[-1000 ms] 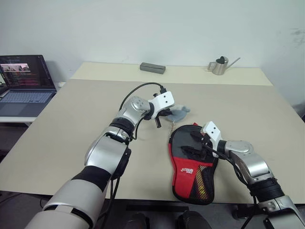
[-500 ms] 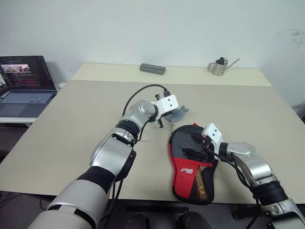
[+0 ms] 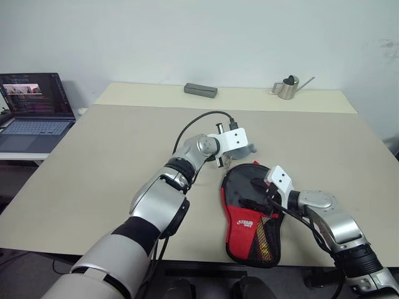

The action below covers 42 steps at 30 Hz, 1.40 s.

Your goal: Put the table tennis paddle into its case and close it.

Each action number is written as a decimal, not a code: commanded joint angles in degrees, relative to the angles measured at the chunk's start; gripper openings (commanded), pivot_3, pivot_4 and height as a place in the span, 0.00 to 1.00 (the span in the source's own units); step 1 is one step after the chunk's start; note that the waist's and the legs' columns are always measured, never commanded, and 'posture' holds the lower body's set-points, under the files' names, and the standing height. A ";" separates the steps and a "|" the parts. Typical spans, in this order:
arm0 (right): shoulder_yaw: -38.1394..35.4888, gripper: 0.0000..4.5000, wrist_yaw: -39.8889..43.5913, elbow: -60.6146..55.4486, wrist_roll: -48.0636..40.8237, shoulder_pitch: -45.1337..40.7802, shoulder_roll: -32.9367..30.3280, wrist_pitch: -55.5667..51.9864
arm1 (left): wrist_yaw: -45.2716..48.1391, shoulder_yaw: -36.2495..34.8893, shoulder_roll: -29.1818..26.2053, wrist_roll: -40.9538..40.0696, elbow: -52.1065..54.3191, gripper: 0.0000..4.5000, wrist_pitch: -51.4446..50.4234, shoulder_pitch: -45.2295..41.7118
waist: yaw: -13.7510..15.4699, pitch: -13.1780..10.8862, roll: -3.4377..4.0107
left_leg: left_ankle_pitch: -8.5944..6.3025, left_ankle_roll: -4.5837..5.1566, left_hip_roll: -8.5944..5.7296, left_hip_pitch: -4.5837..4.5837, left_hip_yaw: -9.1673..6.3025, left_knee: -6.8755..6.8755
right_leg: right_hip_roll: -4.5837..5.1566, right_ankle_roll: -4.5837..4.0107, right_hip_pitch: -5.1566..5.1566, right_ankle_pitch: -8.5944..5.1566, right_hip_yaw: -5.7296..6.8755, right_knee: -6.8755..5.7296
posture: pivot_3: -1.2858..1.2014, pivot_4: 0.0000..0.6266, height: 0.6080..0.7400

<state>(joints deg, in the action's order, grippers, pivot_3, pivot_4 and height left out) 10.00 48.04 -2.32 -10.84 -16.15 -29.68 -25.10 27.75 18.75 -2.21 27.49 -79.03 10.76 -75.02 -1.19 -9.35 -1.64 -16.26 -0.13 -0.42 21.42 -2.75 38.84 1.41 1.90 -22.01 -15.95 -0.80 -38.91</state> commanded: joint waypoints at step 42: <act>4.60 1.00 -3.29 -3.55 0.76 9.22 -0.64 -8.58 | -14.38 2.06 12.72 5.14 0.23 0.01 5.61 -8.99 | -0.05 -0.02 0.00 | -0.04 -0.07 -0.01 0.05 0.02 -0.16 | 0.01 0.11 -0.01 -0.07 -0.01 0.28 | 0.52 0.24 1.00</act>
<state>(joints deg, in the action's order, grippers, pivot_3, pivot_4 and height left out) 9.84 44.05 -10.19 -11.65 -11.10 -29.81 -28.44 14.38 20.77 8.67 32.73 -80.56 14.33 -80.70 -1.23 -9.37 -1.64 -16.30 -0.19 -0.43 21.47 -2.72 38.67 1.42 2.01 -22.02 -16.01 -0.81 -38.63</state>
